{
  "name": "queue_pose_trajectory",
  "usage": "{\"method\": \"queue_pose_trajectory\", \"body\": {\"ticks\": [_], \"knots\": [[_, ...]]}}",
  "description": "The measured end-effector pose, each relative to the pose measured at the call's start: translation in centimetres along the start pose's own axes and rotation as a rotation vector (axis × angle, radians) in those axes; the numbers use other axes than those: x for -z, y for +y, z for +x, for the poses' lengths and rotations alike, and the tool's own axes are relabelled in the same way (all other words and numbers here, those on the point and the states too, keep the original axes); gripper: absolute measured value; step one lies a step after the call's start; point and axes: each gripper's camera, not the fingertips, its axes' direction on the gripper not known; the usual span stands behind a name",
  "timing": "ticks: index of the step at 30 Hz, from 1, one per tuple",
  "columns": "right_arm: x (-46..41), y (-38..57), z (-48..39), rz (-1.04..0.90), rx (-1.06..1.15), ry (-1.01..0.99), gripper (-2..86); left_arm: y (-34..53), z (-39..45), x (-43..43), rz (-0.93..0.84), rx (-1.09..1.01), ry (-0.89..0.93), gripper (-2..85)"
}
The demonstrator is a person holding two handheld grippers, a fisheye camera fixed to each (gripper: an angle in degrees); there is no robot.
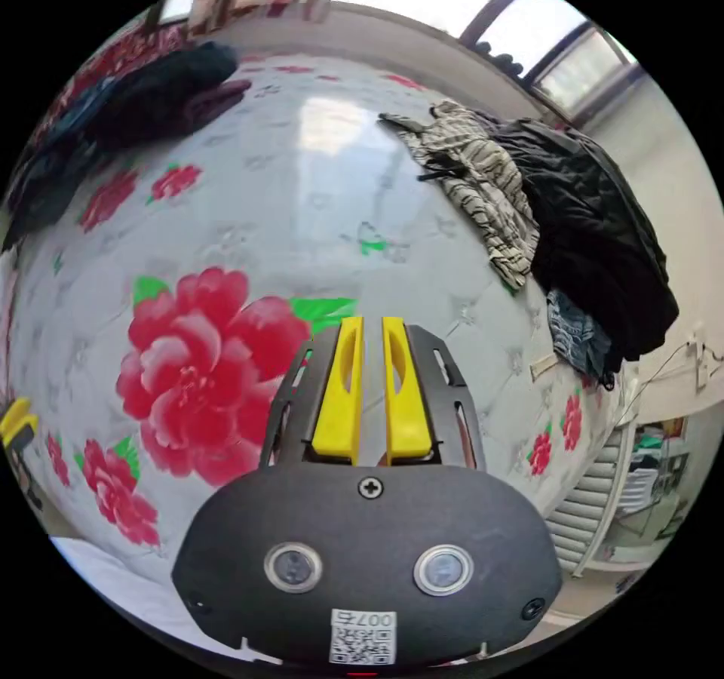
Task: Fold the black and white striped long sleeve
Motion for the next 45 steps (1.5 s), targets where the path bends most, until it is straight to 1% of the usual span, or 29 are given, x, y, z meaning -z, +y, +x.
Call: {"method": "queue_pose_trajectory", "body": {"ticks": [4, 5, 6, 8, 9, 11, 12, 13, 14, 17, 18, 19, 20, 22, 24, 26, 27, 28, 29, 30, 32, 33, 35, 36, 38, 39, 41, 43, 45], "knots": [[-0.8, -6.6, 12.7, 0.074, -0.121, -0.059, 8.7, -2.8, 5.6, -4.3, -0.129, -0.050, 0.011, 11.2], [-1.2, -9.0, 17.0, 0.084, -0.144, -0.093, 9.5, -2.8, 6.6, -4.8, -0.127, -0.049, -0.032, 11.2], [-1.4, -10.3, 19.1, 0.085, -0.154, -0.110, 9.7, -2.7, 7.1, -5.0, -0.129, -0.056, -0.048, 11.2], [-3.0, -15.2, 26.6, 0.071, -0.179, -0.149, 10.1, -2.5, 8.2, -5.4, -0.128, -0.044, -0.062, 11.1], [-3.5, -16.3, 28.1, 0.063, -0.183, -0.148, 10.1, -2.4, 8.2, -5.5, -0.124, -0.034, -0.058, 11.1], [-6.3, -20.2, 32.7, -0.006, -0.204, -0.120, 8.9, -2.2, 8.4, -5.8, -0.125, -0.028, -0.050, 11.1], [-7.3, -21.0, 33.5, -0.037, -0.211, -0.130, 8.4, -2.2, 8.6, -5.9, -0.131, -0.032, -0.053, 11.0], [-10.0, -22.1, 34.5, -0.137, -0.224, -0.178, 7.5, -2.3, 8.9, -6.1, -0.144, -0.036, -0.059, 11.0], [-10.8, -22.5, 34.7, -0.138, -0.246, -0.209, 6.4, -2.3, 9.1, -6.3, -0.155, -0.033, -0.062, 11.0], [-8.4, -21.7, 33.0, -0.039, -0.252, -0.208, 3.9, -1.9, 9.1, -6.4, -0.164, -0.020, -0.057, 10.9], [-7.8, -21.7, 32.4, -0.034, -0.247, -0.230, 3.4, -1.7, 9.1, -6.4, -0.163, -0.022, -0.056, 10.9], [-6.2, -21.3, 30.8, -0.018, -0.214, -0.305, 2.8, -1.4, 9.1, -6.3, -0.157, -0.027, -0.055, 10.9], [-4.3, -20.7, 28.5, 0.001, -0.145, -0.395, 2.3, -0.9, 9.1, -6.3, -0.147, -0.030, -0.052, 10.8], [-1.0, -18.7, 23.5, 0.017, 0.000, -0.498, 1.8, -0.1, 8.8, -6.0, -0.132, -0.032, -0.043, 10.6], [3.0, -15.6, 18.2, 0.022, 0.121, -0.542, 1.5, 0.6, 8.6, -5.7, -0.126, -0.040, -0.035, 10.0], [8.1, -10.2, 11.8, -0.043, 0.317, -0.640, 1.3, 1.3, 8.3, -5.1, -0.134, -0.055, -0.027, 8.2], [9.4, -8.5, 10.3, -0.067, 0.370, -0.672, 1.3, 1.5, 8.2, -4.8, -0.128, -0.061, -0.009, 7.7], [11.6, -4.8, 8.0, -0.122, 0.459, -0.710, 1.4, 2.0, 8.3, -4.0, -0.097, -0.079, 0.040, 8.1], [13.7, -1.1, 6.6, -0.152, 0.514, -0.723, 1.6, 2.3, 8.5, -2.9, -0.062, -0.113, 0.099, 8.4], [14.8, 0.7, 6.4, -0.151, 0.514, -0.720, 1.8, 2.4, 8.8, -2.3, -0.049, -0.139, 0.128, 8.5], [18.5, 5.8, 8.4, -0.141, 0.387, -0.714, 2.6, 2.0, 11.0, 0.8, 0.021, -0.288, 0.188, 8.7], [19.2, 6.6, 9.2, -0.150, 0.342, -0.721, 2.8, 1.9, 11.7, 1.5, 0.043, -0.335, 0.194, 8.7], [21.2, 9.0, 12.3, -0.210, 0.193, -0.749, 3.9, 1.1, 15.8, 3.9, 0.104, -0.544, 0.209, 9.0], [21.7, 9.4, 13.0, -0.208, 0.156, -0.744, 4.1, 0.8, 17.0, 4.4, 0.117, -0.597, 0.214, 9.1], [24.3, 10.3, 15.8, -0.150, 0.012, -0.715, 5.2, -0.5, 22.3, 5.9, 0.165, -0.802, 0.245, 9.7], [25.0, 10.4, 16.5, -0.135, -0.028, -0.710, 5.5, -0.7, 23.8, 6.1, 0.171, -0.851, 0.253, 10.0], [27.7, 10.3, 18.8, -0.065, -0.201, -0.703, 6.7, -1.6, 30.3, 6.3, 0.153, -1.034, 0.252, 10.4], [29.5, 10.4, 19.9, 0.002, -0.307, -0.696, 7.8, -1.9, 34.8, 5.0, 0.111, -1.121, 0.204, 10.1], [30.6, 9.9, 20.0, 0.007, -0.372, -0.680, 8.7, -2.2, 38.1, 1.9, -0.006, -1.155, 0.120, 9.3]]}}
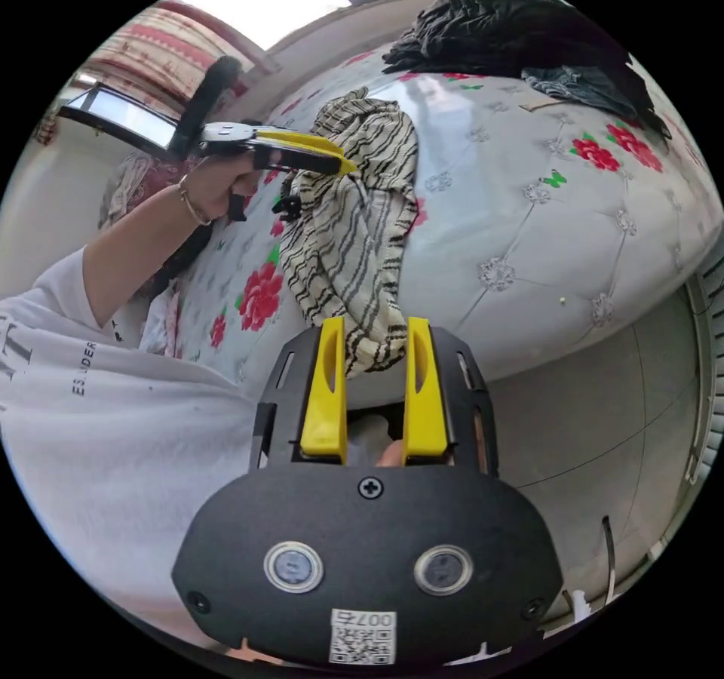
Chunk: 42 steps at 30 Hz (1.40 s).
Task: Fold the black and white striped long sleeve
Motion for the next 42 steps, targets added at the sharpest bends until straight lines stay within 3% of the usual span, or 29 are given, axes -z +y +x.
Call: {"method": "queue_pose_trajectory", "body": {"ticks": [1, 3, 4, 7, 11, 13, 21, 24, 28, 32, 36, 40, 41, 42], "knots": [[0.0, -0.3, -0.7, -0.003, -0.016, 0.008, 9.1, -0.7, 0.3, -3.2, -0.142, 0.007, -0.016, 6.7], [-1.0, -0.7, -1.9, -0.052, -0.025, 0.003, 9.5, 1.2, 1.3, -2.5, -0.030, -0.022, -0.060, 2.1], [-0.2, -0.5, -3.2, 0.001, -0.026, 0.059, 9.6, 2.5, 1.4, -3.0, -0.056, 0.019, -0.064, 0.2], [0.9, -1.1, -7.1, -0.027, 0.047, 0.166, 8.7, 6.9, 0.1, -0.2, -0.001, 0.133, 0.061, -0.7], [3.5, -2.2, -10.0, -0.070, 0.099, 0.061, 5.9, 19.3, -6.5, 9.5, 0.438, 0.491, 0.445, -1.0], [6.1, -2.8, -11.6, -0.015, 0.127, 0.076, 5.2, 25.2, -8.0, 14.7, 0.637, 0.568, 0.496, -1.0], [35.0, -5.6, -25.0, 0.646, 0.408, 0.028, 4.2, 45.2, -4.5, 35.3, 1.312, 0.507, 0.427, -1.0], [46.5, -2.5, -32.7, 0.940, 0.601, 0.026, 4.2, 49.3, 0.6, 43.1, 1.530, 0.361, 0.291, -1.0], [56.9, 3.6, -41.8, 1.262, 0.863, 0.106, 4.3, 52.6, 8.9, 52.1, 1.713, 0.205, -0.057, -0.9], [59.7, 3.6, -48.4, 1.366, 1.028, 0.199, 4.6, 52.2, 13.0, 55.4, 1.730, 0.250, -0.461, -0.8], [56.6, -5.1, -51.7, 1.225, 1.027, 0.201, 5.6, 48.1, 7.8, 54.9, 1.556, 0.439, -0.593, -0.2], [44.4, -24.0, -49.6, 0.741, 0.809, 0.082, 8.1, 43.0, -7.5, 46.9, 1.087, 0.812, -0.533, 7.6], [39.1, -28.0, -47.5, 0.590, 0.725, 0.103, 8.6, 43.0, -11.4, 43.0, 0.906, 0.939, -0.477, 9.5], [36.4, -29.4, -46.2, 0.524, 0.684, 0.113, 8.6, 43.5, -12.6, 41.2, 0.838, 0.999, -0.448, 9.5]]}}
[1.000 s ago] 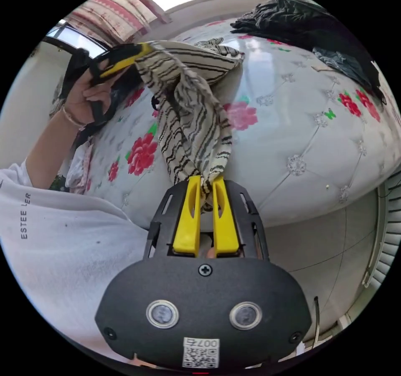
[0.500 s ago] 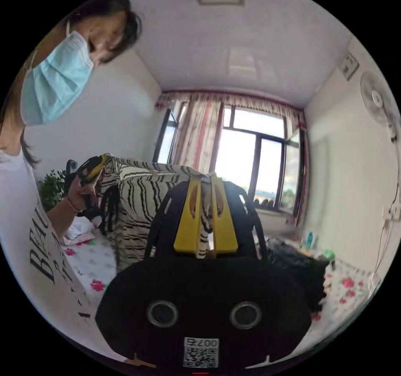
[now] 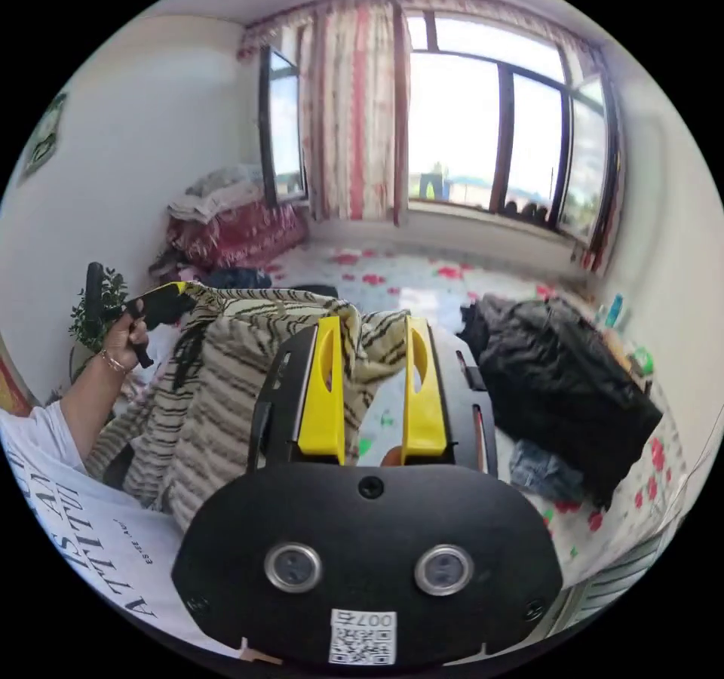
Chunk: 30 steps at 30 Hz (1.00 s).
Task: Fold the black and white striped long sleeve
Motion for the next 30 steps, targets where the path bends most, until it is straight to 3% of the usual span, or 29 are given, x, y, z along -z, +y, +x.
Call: {"method": "queue_pose_trajectory", "body": {"ticks": [4, 8, 13, 17, 19, 21, 23, 26, 30], "knots": [[-14.0, 15.0, 2.6, -0.287, -0.099, -0.104, 8.7, 11.2, -4.9, -2.4, -0.136, 0.096, -0.087, 9.4], [-25.1, 31.1, 0.3, -0.595, -0.209, -0.248, 9.3, 24.8, -6.5, -4.7, -0.498, 0.201, -0.174, 9.4], [-34.1, 38.9, -6.1, -0.823, 0.032, -0.206, 7.7, 31.1, -5.8, -5.3, -0.649, 0.277, -0.240, 10.0], [-37.8, 38.3, -4.3, -0.885, 0.171, -0.214, 2.0, 31.7, -4.9, -8.7, -0.759, 0.251, -0.249, 10.9], [-37.8, 36.2, -0.6, -0.861, 0.150, -0.243, 1.0, 31.5, -4.3, -9.5, -0.775, 0.230, -0.264, 10.2], [-36.0, 33.4, 4.8, -0.761, 0.093, -0.120, 0.7, 30.8, -3.5, -8.8, -0.725, 0.218, -0.272, 8.6], [-31.9, 30.0, 13.8, -0.599, -0.052, 0.190, 1.2, 29.7, -2.5, -6.7, -0.617, 0.192, -0.268, 8.2], [-26.3, 29.2, 22.0, -0.464, -0.235, 0.453, 2.8, 29.2, -2.5, -5.0, -0.596, 0.184, -0.257, 8.4], [-25.3, 32.9, 21.4, -0.441, -0.243, 0.301, 5.1, 29.9, -3.1, -3.9, -0.621, 0.216, -0.264, 8.7]]}}
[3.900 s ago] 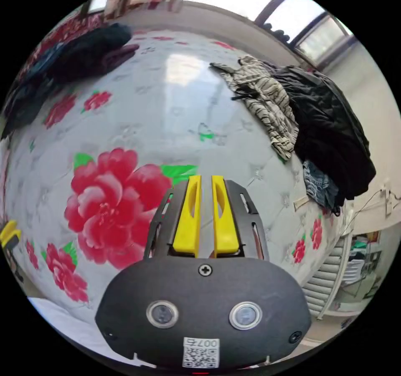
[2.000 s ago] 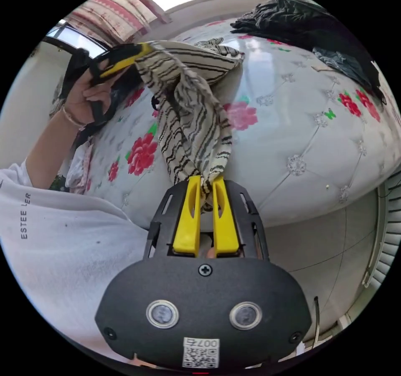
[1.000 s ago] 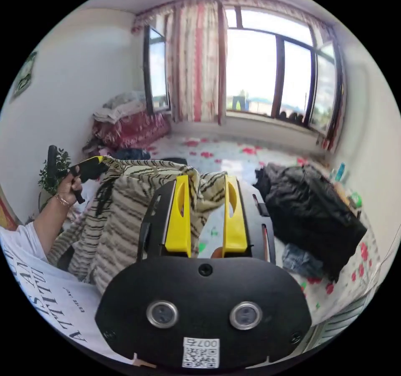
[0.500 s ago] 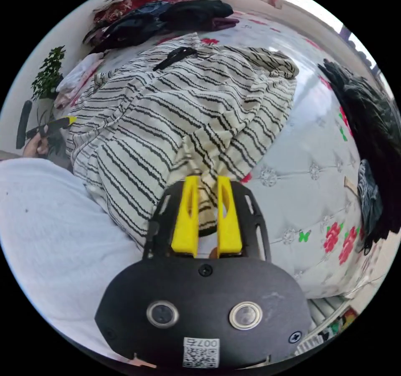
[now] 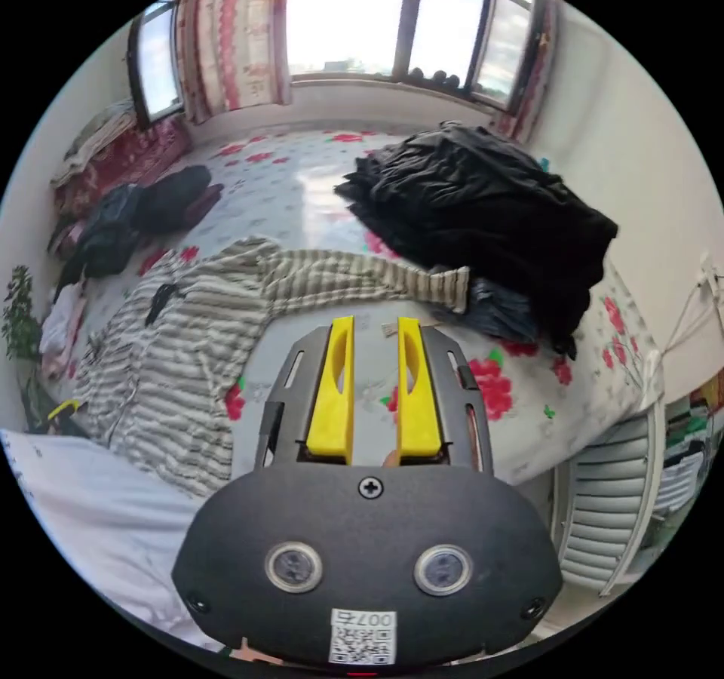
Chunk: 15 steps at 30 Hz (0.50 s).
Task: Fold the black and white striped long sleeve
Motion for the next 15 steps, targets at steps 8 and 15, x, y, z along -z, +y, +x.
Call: {"method": "queue_pose_trajectory", "body": {"ticks": [8, 15], "knots": [[-16.1, 16.4, -19.0, -0.460, 0.273, -0.437, 7.8, -0.9, -0.3, -1.6, -0.050, 0.034, -0.032, 8.9], [-18.4, 19.2, -19.7, -0.519, 0.348, -0.291, 1.4, -8.3, -1.7, -2.1, 0.014, 0.014, -0.066, 10.8]]}}
